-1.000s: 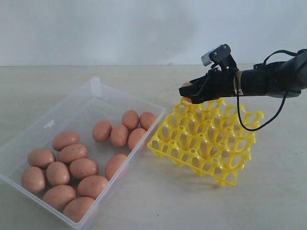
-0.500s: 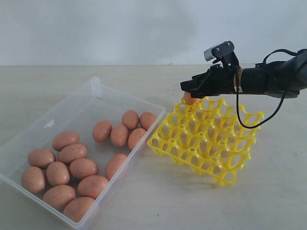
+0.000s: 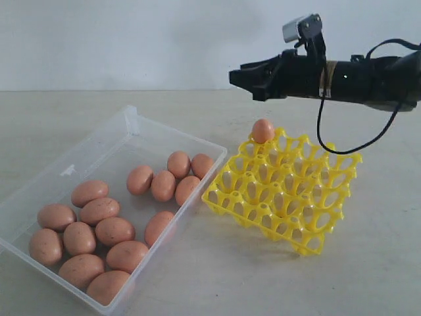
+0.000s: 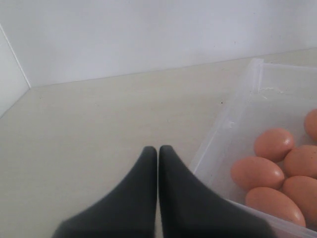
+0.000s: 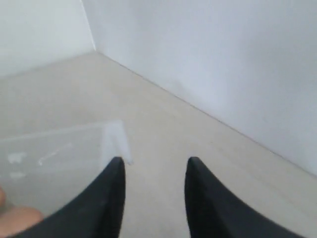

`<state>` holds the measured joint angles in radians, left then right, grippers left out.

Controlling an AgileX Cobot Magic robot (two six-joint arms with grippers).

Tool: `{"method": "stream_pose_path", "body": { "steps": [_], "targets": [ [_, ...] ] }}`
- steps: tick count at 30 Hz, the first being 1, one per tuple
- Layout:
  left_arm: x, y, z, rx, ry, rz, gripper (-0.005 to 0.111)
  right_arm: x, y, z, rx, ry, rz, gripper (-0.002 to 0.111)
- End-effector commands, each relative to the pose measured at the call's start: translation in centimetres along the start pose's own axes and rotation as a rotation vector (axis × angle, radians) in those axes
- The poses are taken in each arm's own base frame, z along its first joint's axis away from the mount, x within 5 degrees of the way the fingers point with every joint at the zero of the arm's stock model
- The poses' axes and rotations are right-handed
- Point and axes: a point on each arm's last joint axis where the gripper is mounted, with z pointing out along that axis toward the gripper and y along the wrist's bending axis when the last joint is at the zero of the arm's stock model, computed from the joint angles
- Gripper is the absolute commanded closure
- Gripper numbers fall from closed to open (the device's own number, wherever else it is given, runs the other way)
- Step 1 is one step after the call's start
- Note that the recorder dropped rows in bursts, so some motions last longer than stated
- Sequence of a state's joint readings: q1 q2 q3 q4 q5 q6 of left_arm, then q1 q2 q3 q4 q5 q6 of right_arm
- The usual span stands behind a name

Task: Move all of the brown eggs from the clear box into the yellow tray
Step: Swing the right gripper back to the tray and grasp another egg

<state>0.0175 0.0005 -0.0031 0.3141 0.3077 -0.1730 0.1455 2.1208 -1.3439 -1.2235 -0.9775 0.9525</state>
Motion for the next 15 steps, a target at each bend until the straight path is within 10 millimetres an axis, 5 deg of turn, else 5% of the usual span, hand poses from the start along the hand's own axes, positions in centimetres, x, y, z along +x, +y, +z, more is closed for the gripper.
{"method": "stream_pose_path", "body": {
  "steps": [1, 4, 7, 9, 11, 15],
  "targets": [
    [0.0, -0.1, 0.0, 0.007, -0.009, -0.008, 0.105, -3.7, 8.1, 2.9, -0.252, 0.070, -0.170, 0.108],
    [0.0, -0.1, 0.0, 0.007, -0.009, -0.008, 0.105, -3.1, 14.3, 6.5, -0.196, 0.321, -0.430, 0.108],
    [0.0, -0.1, 0.0, 0.007, -0.009, -0.008, 0.105, -1.4, 16.8, 9.4, 0.469, 0.510, -0.709, 0.108],
    [0.0, -0.1, 0.0, 0.007, -0.009, -0.008, 0.105, -1.9, 18.2, 9.7, 0.651, 0.560, -0.832, 0.108],
    [0.0, -0.1, 0.0, 0.007, -0.009, -0.008, 0.105, -1.7, 20.2, 10.0, 0.615, 0.681, -0.718, 0.108],
    [0.0, -0.1, 0.0, 0.007, -0.009, -0.008, 0.105, -1.9, 24.8, 10.2, 0.097, 1.012, -0.442, 0.108]
  ]
}}
